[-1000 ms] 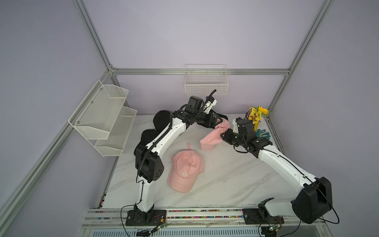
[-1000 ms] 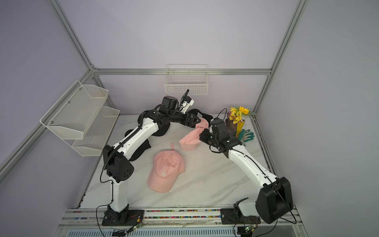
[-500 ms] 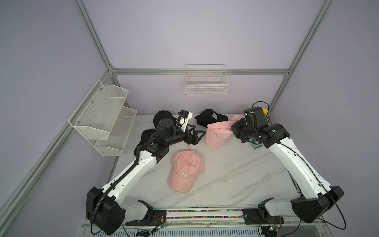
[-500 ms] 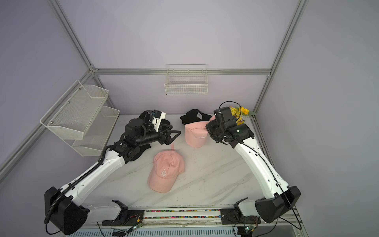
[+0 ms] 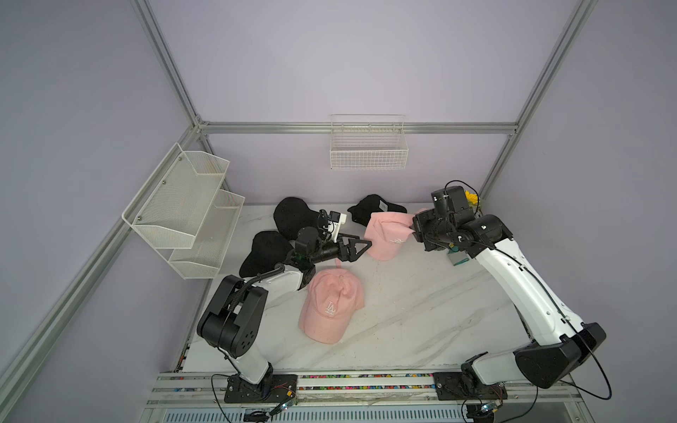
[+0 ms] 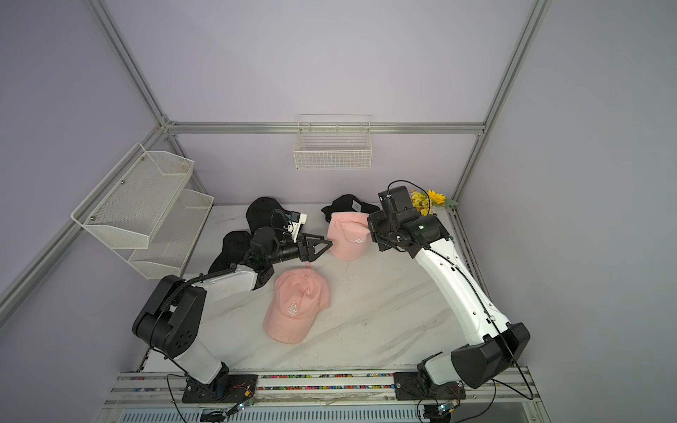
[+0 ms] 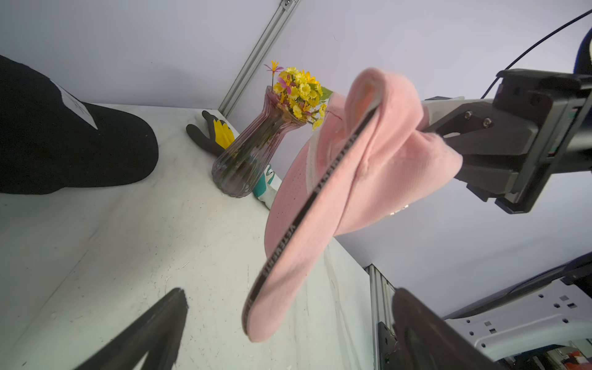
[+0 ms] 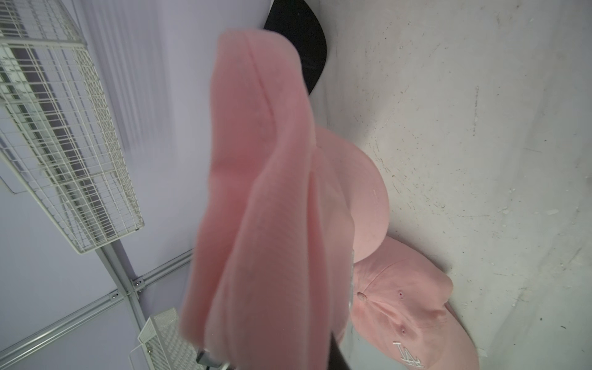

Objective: Stack the baseball caps by color
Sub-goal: Pick up the baseball cap from the center of the board.

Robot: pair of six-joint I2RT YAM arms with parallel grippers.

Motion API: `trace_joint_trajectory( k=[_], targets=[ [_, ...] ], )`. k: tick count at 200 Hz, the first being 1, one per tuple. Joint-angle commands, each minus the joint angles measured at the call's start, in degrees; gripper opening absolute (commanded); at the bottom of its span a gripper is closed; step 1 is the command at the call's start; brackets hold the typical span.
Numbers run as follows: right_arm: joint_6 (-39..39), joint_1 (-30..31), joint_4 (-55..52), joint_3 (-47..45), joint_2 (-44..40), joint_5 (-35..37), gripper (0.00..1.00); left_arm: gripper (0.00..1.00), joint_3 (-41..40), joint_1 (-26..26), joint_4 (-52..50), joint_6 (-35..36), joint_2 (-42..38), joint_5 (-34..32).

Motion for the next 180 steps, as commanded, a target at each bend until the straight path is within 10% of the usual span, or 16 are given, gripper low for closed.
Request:
trace_joint_trajectory(
  k=[1,54,97,160,180],
  targets=[
    [5.58,0.01,2.68,3.44,0.28,1.86,0.00,1.00,-2.19,-1.42,14.16,-3.58,-0.86,-0.40],
    [11.52,-0.11,2.54,8.16,2.47,1.45,0.00,0.99,-2.86,-2.79,43.04,-15.22,12.81,-8.39],
    [13.16,-0.15,2.70,8.73,2.16,2.50,0.00,0.92,3.86,-7.82,43.21,-12.55,14.71,-12.70],
    [13.30,-0.39,2.87,8.11,1.61,3.97,0.00,0.37,9.67,-8.54,43.42,-16.83,17.42,-14.60],
    [8.87,-1.10,4.38,7.85,2.37,4.23,0.32,0.18,8.15,-8.56,43.46,-17.69,14.87,-14.11]
  ],
)
